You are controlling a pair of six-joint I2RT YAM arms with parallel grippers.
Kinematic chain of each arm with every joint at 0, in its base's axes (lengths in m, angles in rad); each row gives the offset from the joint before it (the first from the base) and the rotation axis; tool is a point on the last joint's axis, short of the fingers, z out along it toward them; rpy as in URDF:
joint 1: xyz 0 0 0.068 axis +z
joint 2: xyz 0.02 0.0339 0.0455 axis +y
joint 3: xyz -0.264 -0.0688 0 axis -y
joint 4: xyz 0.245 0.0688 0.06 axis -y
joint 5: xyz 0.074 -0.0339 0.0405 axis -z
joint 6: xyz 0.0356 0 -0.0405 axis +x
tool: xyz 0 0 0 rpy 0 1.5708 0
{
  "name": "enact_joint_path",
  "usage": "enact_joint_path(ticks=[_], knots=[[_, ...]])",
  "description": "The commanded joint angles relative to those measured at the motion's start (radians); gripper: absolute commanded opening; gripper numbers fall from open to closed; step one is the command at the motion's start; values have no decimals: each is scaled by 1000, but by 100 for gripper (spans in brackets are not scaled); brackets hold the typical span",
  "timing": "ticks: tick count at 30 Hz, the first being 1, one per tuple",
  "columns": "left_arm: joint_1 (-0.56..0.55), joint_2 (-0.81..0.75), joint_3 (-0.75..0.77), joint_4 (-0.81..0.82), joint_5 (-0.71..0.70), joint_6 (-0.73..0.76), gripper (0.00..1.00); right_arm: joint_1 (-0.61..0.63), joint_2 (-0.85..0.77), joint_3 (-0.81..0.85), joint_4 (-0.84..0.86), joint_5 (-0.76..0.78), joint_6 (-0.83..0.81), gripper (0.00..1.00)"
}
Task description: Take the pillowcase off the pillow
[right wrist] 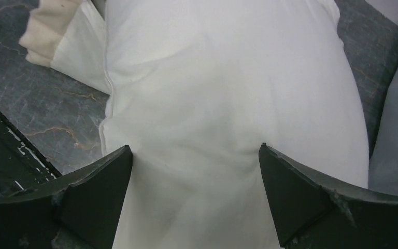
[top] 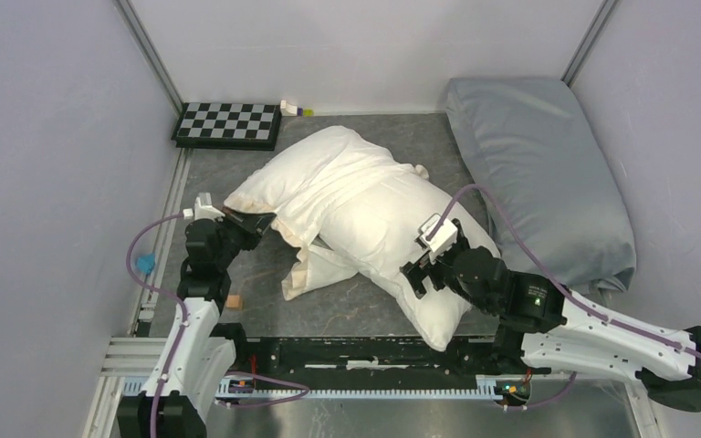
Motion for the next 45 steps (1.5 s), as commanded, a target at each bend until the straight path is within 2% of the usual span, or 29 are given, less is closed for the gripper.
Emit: enact_joint_path(ticks=[1, 6, 12, 14, 16, 17, 18, 19, 20, 21, 24, 26, 28, 30, 33, 35, 38, 45], knots=[[9, -30, 71, 47, 47, 47, 2, -7, 66, 155, 98, -80, -128, 98], [9, -39, 86, 22, 61, 48, 2, -6, 185, 295, 85, -10, -189, 98], [9, -52, 111, -29, 52, 74, 2, -6, 370, 356, 125, 46, -206, 98], [9, -55, 155, -136, 13, 124, 3, -8, 418, 349, 157, 57, -206, 98], [9, -55, 201, -221, -33, 175, 8, -22, 465, 346, 177, 56, -198, 98], [9, -58, 224, -250, -58, 191, 12, -30, 486, 340, 186, 51, -193, 98], [9, -60, 239, -281, -76, 206, 22, -48, 509, 331, 196, 43, -183, 98], [9, -62, 255, -303, -89, 220, 37, -65, 525, 319, 201, 30, -171, 98], [8, -62, 269, -313, -88, 230, 55, -79, 541, 304, 206, 16, -159, 98], [10, -57, 283, -321, -73, 245, 67, -95, 551, 287, 213, 3, -145, 98], [1, -21, 356, -370, -11, 296, 78, -115, 562, 222, 220, -17, -102, 97], [-34, 8, 415, -401, 0, 359, 83, -115, 522, 161, 250, -52, -90, 90], [-134, 38, 492, -447, -61, 428, 84, -117, 460, 77, 314, -117, -82, 76], [-279, 77, 563, -504, -216, 499, 86, -117, 396, 9, 395, -174, -66, 64], [-527, 165, 682, -577, -434, 593, 88, -117, 349, -27, 426, -234, -46, 41], [-610, 253, 756, -625, -498, 643, 88, -117, 345, -24, 413, -254, -43, 24], [-654, 368, 848, -683, -496, 688, 88, -116, 338, -24, 399, -280, -37, 0], [-742, 503, 905, -675, -493, 715, 88, -117, 283, -46, 396, -322, -30, 0]])
